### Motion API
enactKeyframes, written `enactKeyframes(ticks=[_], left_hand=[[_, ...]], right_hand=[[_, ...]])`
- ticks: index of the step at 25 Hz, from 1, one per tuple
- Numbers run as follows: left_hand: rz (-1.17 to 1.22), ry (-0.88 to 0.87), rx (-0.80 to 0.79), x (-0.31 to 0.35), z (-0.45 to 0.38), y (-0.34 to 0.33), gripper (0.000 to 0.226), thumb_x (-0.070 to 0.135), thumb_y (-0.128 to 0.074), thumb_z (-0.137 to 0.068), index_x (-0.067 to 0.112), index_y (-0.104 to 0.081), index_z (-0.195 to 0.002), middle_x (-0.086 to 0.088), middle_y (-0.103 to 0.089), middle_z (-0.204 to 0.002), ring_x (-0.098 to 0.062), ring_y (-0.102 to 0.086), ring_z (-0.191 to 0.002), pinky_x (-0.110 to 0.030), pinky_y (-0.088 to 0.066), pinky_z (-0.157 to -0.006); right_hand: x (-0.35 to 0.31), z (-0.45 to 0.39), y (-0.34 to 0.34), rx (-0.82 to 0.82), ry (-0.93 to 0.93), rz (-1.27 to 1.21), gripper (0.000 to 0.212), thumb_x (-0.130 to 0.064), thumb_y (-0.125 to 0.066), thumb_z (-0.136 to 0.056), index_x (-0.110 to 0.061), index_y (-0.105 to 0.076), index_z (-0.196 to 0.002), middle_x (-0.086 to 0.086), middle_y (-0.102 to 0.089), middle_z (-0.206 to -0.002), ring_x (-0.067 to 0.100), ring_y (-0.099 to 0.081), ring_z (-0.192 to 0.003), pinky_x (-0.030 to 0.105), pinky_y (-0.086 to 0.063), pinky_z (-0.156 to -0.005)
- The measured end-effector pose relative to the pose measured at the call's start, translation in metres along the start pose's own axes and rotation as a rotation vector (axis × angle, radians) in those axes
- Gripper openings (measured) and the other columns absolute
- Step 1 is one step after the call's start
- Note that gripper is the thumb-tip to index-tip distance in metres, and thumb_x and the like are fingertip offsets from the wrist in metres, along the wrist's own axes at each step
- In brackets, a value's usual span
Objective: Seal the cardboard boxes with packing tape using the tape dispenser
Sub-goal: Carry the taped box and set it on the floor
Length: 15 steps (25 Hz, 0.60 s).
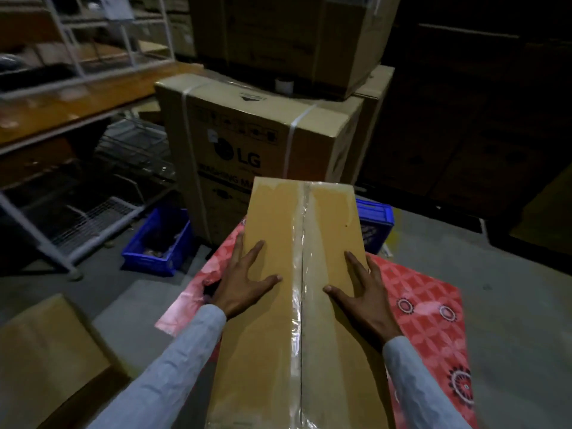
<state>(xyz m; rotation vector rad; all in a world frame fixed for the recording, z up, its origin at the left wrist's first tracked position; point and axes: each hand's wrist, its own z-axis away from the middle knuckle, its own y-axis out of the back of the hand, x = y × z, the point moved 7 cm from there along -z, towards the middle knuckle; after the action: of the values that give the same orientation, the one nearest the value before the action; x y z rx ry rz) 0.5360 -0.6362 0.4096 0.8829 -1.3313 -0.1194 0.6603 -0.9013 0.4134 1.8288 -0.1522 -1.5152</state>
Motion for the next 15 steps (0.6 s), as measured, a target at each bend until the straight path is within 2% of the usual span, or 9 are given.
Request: enactKeyframes(ticks=[2, 4, 7, 9, 12, 15], left_hand=[[-0.01, 0.007, 0.086, -0.003, 0.022, 0.039, 0.092, 0.057, -0.078, -0.082, 0.042, -0.029, -0.158, 0.024, 0.017, -0.167, -0.01, -0.008, -0.153, -0.047, -0.025, -0.12], [-0.011, 0.05, 0.18, -0.016, 0.046, 0.082, 0.093, 0.056, -0.08, -0.08, 0.041, -0.03, -0.158, 0.023, 0.015, -0.167, -0.016, -0.008, -0.155, -0.05, -0.026, -0.12], [-0.013, 0.131, 0.312, -0.044, 0.082, 0.141, 0.092, 0.054, -0.081, -0.079, 0.039, -0.034, -0.157, 0.019, 0.01, -0.169, -0.02, -0.011, -0.156, -0.045, -0.026, -0.121], [-0.032, 0.196, 0.404, -0.073, 0.114, 0.18, 0.091, 0.055, -0.082, -0.079, 0.038, -0.037, -0.156, 0.016, 0.007, -0.17, -0.022, -0.014, -0.156, -0.042, -0.026, -0.121], [-0.026, 0.272, 0.512, -0.123, 0.154, 0.231, 0.09, 0.055, -0.083, -0.078, 0.037, -0.04, -0.155, 0.014, 0.004, -0.171, -0.021, -0.018, -0.155, -0.039, -0.026, -0.121], [-0.021, 0.347, 0.583, -0.177, 0.191, 0.281, 0.091, 0.057, -0.082, -0.077, 0.036, -0.039, -0.155, 0.016, 0.004, -0.17, -0.02, -0.019, -0.155, -0.039, -0.028, -0.122]], right_hand=[[-0.038, 0.0, -0.013, -0.043, 0.092, -0.016, 0.09, -0.062, -0.078, -0.081, -0.058, -0.025, -0.154, -0.023, -0.004, -0.167, 0.018, -0.01, -0.156, 0.049, -0.022, -0.121], [-0.077, 0.001, -0.038, -0.1, 0.173, -0.04, 0.09, -0.061, -0.078, -0.081, -0.059, -0.025, -0.153, -0.027, -0.003, -0.166, 0.016, -0.012, -0.154, 0.047, -0.023, -0.12], [-0.129, 0.003, -0.089, -0.207, 0.245, -0.098, 0.088, -0.061, -0.08, -0.078, -0.061, -0.03, -0.151, -0.029, -0.005, -0.164, 0.01, -0.017, -0.15, 0.042, -0.025, -0.12], [-0.163, 0.008, -0.134, -0.291, 0.292, -0.111, 0.088, -0.06, -0.081, -0.077, -0.06, -0.032, -0.15, -0.028, -0.006, -0.165, 0.014, -0.018, -0.152, 0.04, -0.024, -0.119], [-0.21, 0.016, -0.201, -0.391, 0.352, -0.119, 0.089, -0.06, -0.082, -0.075, -0.06, -0.033, -0.15, -0.028, -0.006, -0.164, 0.021, -0.018, -0.154, 0.048, -0.03, -0.121], [-0.25, 0.026, -0.284, -0.524, 0.347, -0.16, 0.089, -0.064, -0.083, -0.071, -0.065, -0.034, -0.146, -0.036, -0.008, -0.159, 0.025, -0.028, -0.151, 0.057, -0.047, -0.11]])
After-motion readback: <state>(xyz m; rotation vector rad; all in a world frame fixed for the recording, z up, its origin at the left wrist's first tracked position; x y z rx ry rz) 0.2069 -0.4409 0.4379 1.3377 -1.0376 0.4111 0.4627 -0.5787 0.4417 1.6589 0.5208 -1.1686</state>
